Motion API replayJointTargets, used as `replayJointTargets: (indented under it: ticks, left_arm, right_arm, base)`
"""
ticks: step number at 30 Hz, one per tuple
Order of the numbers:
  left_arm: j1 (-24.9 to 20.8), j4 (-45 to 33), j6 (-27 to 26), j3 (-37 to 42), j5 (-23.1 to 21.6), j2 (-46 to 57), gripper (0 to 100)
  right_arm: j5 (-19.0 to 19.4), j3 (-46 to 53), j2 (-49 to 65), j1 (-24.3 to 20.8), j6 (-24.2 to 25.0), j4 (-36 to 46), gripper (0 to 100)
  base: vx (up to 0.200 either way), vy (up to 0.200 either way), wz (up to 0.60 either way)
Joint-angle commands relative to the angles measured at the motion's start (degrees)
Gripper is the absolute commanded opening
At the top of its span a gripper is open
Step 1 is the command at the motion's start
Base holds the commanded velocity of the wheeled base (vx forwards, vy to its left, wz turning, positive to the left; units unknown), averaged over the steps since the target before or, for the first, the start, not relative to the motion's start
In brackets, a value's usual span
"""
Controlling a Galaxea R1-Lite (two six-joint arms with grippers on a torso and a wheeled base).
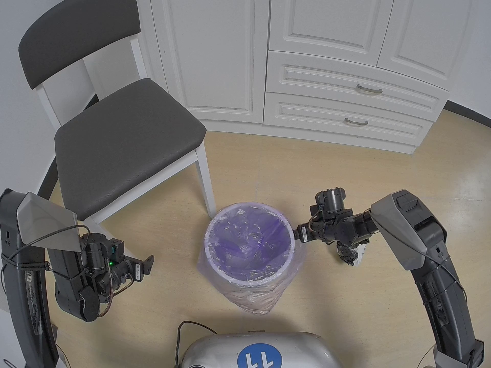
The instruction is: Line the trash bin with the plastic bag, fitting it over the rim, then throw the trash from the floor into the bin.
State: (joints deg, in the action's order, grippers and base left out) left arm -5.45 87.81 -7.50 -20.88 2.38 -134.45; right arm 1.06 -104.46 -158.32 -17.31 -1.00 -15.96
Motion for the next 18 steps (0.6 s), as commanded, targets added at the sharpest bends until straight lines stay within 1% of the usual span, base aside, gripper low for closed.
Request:
replayJointTargets:
  ticks: [1, 8, 15, 18]
  left_arm:
    - [-1.85, 0.08, 0.20, 1.46, 0.00, 3.84, 100]
    - [-3.08, 0.08, 0.29, 1.19, -0.27, 4.55, 100]
    - [-4.13, 0.08, 2.05, 1.11, 0.26, 4.55, 100]
    - [-4.48, 0.08, 2.22, 1.37, 2.63, 4.90, 100]
  right_arm:
    - [0.43, -10.13, -8.85, -0.27, -0.67, 7.96, 100]
    - [0.43, -10.13, -9.11, -0.44, -0.76, 8.66, 100]
    - [0.43, -10.13, -9.38, -0.62, -0.23, 9.98, 100]
    - [0.61, -10.13, -8.32, 0.00, -0.06, 10.16, 100]
  base:
    - [0.000, 0.000, 0.00]
    - [0.000, 0.000, 0.00]
    - [0.000, 0.000, 0.00]
    - [0.000, 0.000, 0.00]
